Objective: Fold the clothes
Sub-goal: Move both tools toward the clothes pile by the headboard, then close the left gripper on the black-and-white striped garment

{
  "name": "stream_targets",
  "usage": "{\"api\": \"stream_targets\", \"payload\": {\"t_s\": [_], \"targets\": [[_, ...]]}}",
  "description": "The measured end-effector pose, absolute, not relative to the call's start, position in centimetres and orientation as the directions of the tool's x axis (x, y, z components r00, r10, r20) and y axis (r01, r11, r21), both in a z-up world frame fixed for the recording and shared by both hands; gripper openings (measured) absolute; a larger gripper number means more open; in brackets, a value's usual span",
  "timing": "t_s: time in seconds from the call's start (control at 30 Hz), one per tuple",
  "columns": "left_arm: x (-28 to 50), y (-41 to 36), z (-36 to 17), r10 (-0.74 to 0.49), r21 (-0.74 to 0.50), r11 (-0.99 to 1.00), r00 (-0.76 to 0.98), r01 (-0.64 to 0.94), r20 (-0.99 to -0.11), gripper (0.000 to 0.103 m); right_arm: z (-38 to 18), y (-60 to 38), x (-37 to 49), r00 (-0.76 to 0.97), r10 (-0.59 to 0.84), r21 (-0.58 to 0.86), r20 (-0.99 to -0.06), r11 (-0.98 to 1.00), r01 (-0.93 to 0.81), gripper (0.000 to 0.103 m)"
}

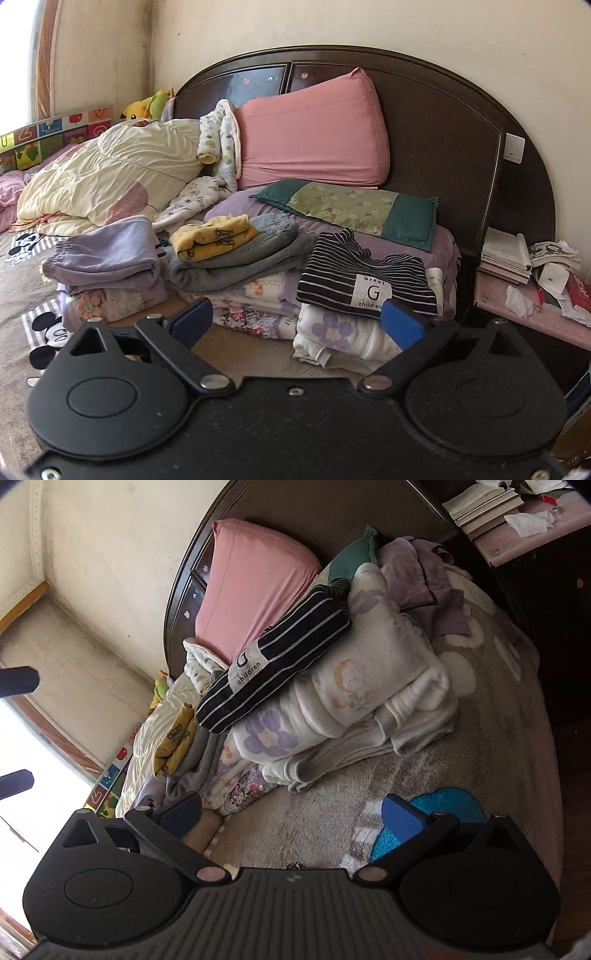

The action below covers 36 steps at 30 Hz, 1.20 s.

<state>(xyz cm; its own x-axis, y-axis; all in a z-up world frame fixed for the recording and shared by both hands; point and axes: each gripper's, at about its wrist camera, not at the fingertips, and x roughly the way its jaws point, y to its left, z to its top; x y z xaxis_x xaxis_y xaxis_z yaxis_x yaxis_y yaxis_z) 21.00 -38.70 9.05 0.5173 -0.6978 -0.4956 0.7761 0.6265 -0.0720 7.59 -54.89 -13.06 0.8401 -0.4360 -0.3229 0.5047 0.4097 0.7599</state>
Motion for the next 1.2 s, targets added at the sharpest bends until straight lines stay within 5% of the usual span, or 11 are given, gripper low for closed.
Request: {"api": "stream_targets", "payload": {"t_s": [0.2,0.47,0.87,1.03,1.1,1.2], "targets": [[24.0,-46.0,8.0,-0.719,-0.088,0.576,0.452,0.813,-0.528,0.08,-13.6,-55.7,8.1,0.826,-0.439,0.775,-0.353,0.356,0.521,0.103],[26.5,-53.5,5.4,-0.72,-0.097,0.532,0.389,0.841,-0.574,0.078,-14.3,-57.1,8.3,0.809,-0.467,0.797,-0.357,0.299,0.525,0.103],[28.0,-60.8,1.3,-0.64,0.041,0.486,0.388,0.873,-0.663,0.06,-15.7,-58.5,9.3,0.798,-0.454,0.805,-0.397,0.245,0.54,0.103],[27.2,-62.0,0.1,-0.577,0.208,0.457,0.465,0.865,-0.671,0.034,-15.9,-58.5,9.8,0.802,-0.442,0.808,-0.402,0.241,0.537,0.103],[27.2,-62.0,0.2,-0.565,0.237,0.455,0.484,0.858,-0.668,0.005,-15.9,-58.5,9.9,0.804,-0.438,0.809,-0.402,0.241,0.536,0.103],[27.0,-61.0,1.1,-0.596,0.21,0.455,0.471,0.865,-0.651,0.001,-15.9,-58.5,9.9,0.805,-0.436,0.811,-0.402,0.239,0.534,0.103]]}}
